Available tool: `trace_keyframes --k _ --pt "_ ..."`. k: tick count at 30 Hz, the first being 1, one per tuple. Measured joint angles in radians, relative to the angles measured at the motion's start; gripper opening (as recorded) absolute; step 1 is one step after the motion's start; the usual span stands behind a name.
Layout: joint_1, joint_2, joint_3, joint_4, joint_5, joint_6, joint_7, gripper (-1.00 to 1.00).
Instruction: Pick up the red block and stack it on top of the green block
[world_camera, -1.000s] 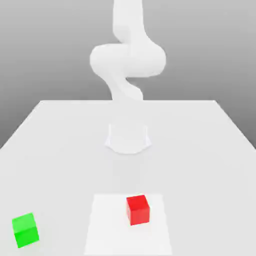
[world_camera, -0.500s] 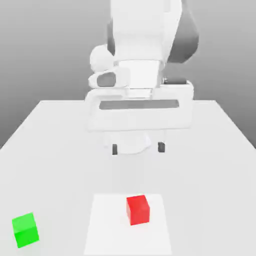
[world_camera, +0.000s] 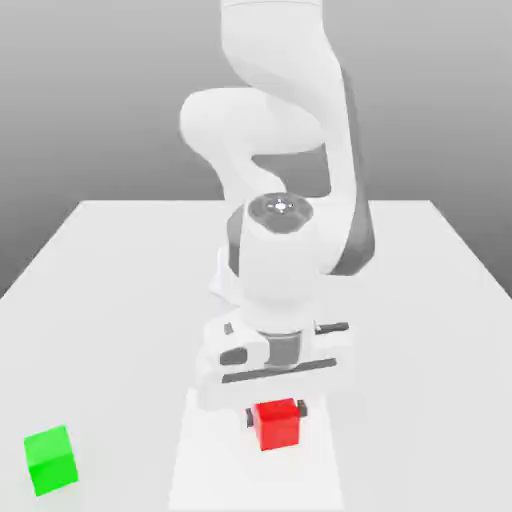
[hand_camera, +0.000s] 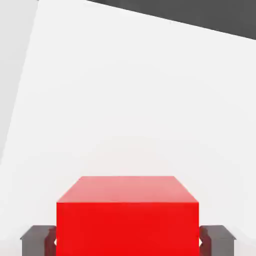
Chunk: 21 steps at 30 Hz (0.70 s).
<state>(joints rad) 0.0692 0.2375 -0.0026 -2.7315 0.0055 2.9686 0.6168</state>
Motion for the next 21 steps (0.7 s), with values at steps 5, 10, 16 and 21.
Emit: trace_keyframes --k 5,10,16,21 --pt "-0.001 -0.045 0.0 -0.007 -0.003 -0.038 0.003 -1.0" --pt "-0.03 -0.193 -0.008 -0.013 0.0 -0.18 0.001 -1.0" --pt "-0.198 -0.135 -0.098 0.153 0.044 -0.296 -0.016 -1.0" --pt "-0.311 -0.071 -0.2 0.306 0.068 -0.385 -0.021 -1.0"
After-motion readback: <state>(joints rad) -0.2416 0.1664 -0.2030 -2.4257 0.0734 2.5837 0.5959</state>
